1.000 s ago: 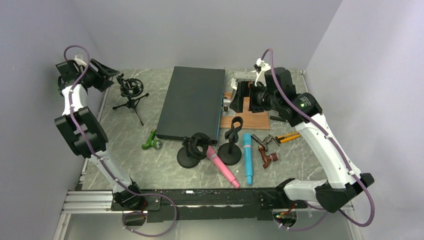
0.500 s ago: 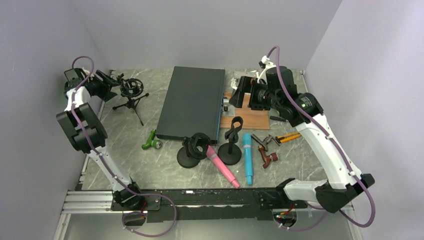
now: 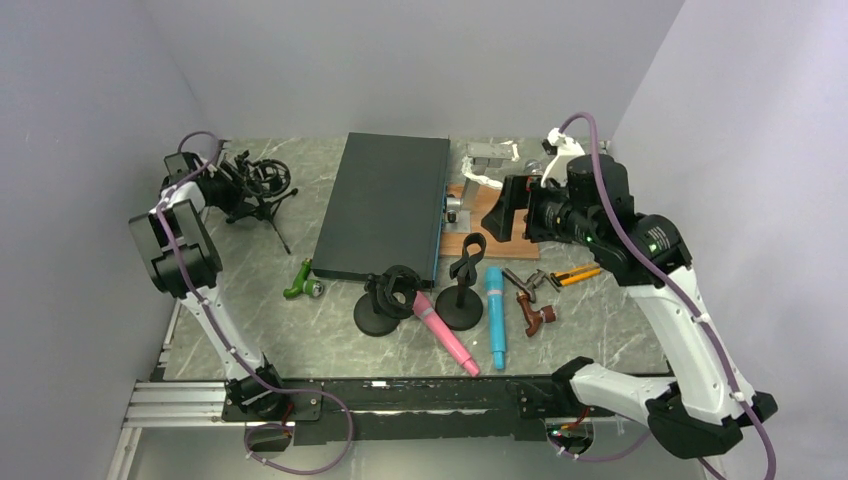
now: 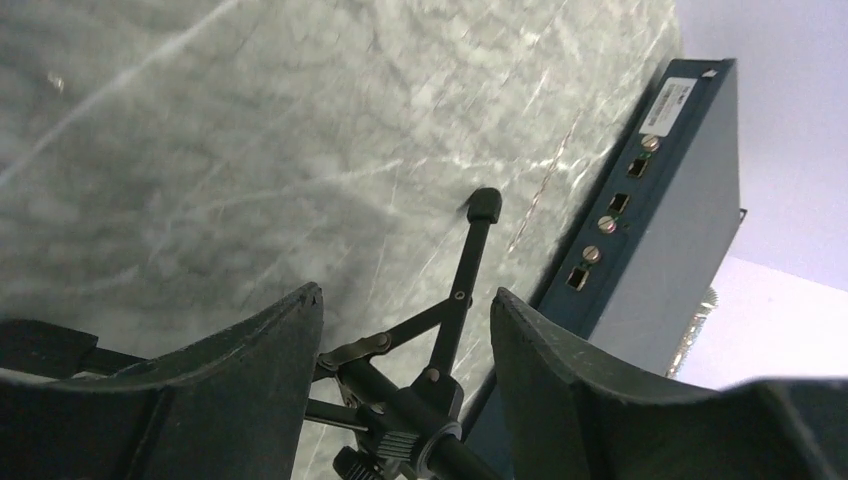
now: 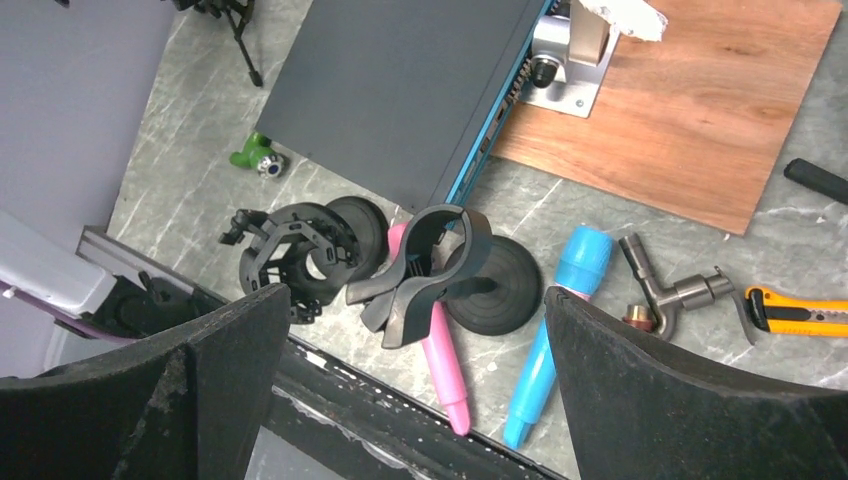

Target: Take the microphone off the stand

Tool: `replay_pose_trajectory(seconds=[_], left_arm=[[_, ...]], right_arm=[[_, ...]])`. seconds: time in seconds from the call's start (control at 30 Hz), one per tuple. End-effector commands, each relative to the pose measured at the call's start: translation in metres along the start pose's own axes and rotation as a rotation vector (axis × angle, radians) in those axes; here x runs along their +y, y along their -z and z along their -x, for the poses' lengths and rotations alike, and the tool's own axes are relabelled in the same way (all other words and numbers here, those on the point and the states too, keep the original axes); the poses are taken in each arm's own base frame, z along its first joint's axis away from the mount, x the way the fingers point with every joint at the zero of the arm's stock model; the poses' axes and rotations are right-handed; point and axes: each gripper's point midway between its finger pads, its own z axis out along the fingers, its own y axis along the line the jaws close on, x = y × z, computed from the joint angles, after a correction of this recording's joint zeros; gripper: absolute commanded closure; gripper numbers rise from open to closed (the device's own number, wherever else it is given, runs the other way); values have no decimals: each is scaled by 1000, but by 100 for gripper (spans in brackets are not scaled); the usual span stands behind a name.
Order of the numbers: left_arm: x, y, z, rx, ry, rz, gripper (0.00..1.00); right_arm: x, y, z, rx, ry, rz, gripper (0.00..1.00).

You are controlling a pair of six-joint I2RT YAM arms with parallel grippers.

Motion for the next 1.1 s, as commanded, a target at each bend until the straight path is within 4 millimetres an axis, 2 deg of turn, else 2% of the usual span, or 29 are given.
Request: replay_pose_trajectory(seconds=[0.0, 0.13, 0.27, 0.5, 0.63, 0.83, 0.97, 1.07], left_arm=[[19, 23, -32, 29, 56, 122, 33], [25, 41, -65, 72, 87, 154, 32], [25, 59, -96, 98, 112, 148, 32], [20, 95, -126, 96, 118, 131, 29], [21, 120, -125, 42, 103, 131, 26], [22, 147, -113, -3, 87, 177, 22], [17, 173, -103, -88, 109, 212, 23], [20, 195, -101, -159, 132, 300, 25]], right_arm=[[1, 3, -2, -39, 14, 27, 0], [8, -4, -5, -40, 7, 76, 0], [5, -9, -5, -31, 47, 70, 0], [12, -24, -8, -2, 75, 116, 0], [23, -28, -5, 25, 82, 166, 0], [28, -30, -4, 36, 75, 187, 0], [31, -28, -8, 44, 53, 206, 0], [33, -26, -12, 54, 43, 218, 0]])
